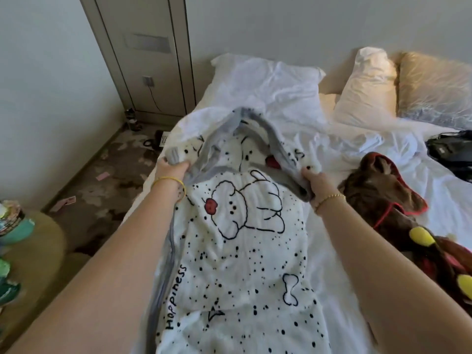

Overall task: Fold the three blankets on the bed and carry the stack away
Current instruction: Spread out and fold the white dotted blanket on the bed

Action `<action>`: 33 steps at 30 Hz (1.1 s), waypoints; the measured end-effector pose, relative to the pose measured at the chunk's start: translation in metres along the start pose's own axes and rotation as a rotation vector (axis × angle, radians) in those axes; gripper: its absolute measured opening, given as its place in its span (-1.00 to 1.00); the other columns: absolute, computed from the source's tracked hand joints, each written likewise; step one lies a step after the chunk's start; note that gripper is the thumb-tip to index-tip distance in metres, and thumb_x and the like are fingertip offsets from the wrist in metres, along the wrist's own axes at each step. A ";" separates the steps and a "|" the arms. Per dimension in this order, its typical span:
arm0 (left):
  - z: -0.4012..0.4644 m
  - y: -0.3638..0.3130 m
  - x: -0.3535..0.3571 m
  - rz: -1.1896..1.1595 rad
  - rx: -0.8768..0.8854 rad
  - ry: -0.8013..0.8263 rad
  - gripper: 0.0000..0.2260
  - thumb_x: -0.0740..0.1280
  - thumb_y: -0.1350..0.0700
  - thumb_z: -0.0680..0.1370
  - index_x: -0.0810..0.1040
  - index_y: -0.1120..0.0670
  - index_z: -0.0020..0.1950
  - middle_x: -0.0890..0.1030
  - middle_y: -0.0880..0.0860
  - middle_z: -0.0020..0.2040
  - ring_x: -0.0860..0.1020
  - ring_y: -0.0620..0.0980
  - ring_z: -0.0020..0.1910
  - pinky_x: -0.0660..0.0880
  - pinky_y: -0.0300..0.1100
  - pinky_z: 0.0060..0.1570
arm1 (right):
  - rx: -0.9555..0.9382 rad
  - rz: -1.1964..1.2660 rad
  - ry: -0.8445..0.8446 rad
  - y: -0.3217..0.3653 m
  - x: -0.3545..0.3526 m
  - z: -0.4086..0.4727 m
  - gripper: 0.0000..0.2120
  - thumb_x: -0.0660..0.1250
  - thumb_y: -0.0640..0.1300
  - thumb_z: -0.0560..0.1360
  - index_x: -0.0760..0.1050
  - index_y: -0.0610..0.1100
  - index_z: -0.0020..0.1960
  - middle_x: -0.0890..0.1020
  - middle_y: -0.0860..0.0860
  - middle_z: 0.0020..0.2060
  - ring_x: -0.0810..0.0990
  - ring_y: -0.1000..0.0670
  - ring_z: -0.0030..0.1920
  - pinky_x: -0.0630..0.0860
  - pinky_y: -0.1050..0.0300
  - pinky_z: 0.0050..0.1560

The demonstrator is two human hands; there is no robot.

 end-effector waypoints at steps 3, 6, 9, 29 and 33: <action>-0.012 0.099 -0.006 0.085 -0.243 0.026 -0.61 0.40 0.19 0.46 0.42 0.25 0.25 0.54 0.23 0.18 0.54 0.19 0.10 0.50 0.07 0.14 | 0.236 -0.359 -0.031 -0.108 -0.026 -0.013 -0.75 0.23 -0.11 0.56 0.39 -0.23 0.17 0.50 -0.15 -0.12 0.51 -0.11 -0.12 0.47 0.08 -0.09; -0.035 0.190 -0.023 0.106 -0.435 0.029 -0.54 0.36 0.32 0.47 0.34 0.26 0.34 0.48 0.30 0.24 0.51 0.25 0.13 0.49 0.11 0.15 | 0.477 -0.458 -0.024 -0.205 -0.053 -0.040 -0.90 0.21 -0.20 0.56 0.35 -0.23 0.00 0.46 -0.10 -0.25 0.43 -0.06 -0.28 0.45 0.10 -0.17; -0.056 0.221 -0.042 -0.063 -0.383 0.009 -0.68 0.24 0.31 0.54 0.37 0.14 0.28 0.53 0.25 -0.11 0.50 0.14 -0.33 0.51 -0.18 -0.36 | 0.552 -0.322 -0.154 -0.240 -0.077 -0.057 -0.80 0.17 -0.22 0.55 0.33 -0.28 -0.22 0.34 -0.12 -0.39 0.31 -0.05 -0.44 0.33 0.21 -0.51; -0.270 0.364 -0.002 1.142 -0.072 0.960 -0.68 0.20 -0.30 0.48 0.37 -0.06 -0.08 0.43 -0.07 -0.21 0.40 -0.10 -0.30 0.37 -0.23 -0.25 | 0.149 -1.011 0.652 -0.354 -0.026 -0.210 -0.67 0.13 0.16 0.56 0.33 -0.04 -0.25 0.42 0.03 -0.35 0.38 0.06 -0.33 0.33 0.19 -0.29; -0.280 0.382 -0.019 1.407 -0.049 1.089 -0.30 0.20 -0.49 0.30 0.37 -0.01 0.21 0.46 -0.06 0.02 0.46 -0.06 -0.04 0.40 -0.20 -0.13 | 0.197 -1.311 0.812 -0.383 -0.040 -0.230 -0.45 0.15 0.38 0.42 0.41 -0.03 0.17 0.51 0.01 0.01 0.47 -0.03 0.06 0.34 0.12 0.07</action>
Point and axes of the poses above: each hand's wrist, its own z-axis towards the middle knuckle, its own x-axis out of the palm, y = z × x, the point moved 7 cm from there along z, towards the middle knuckle
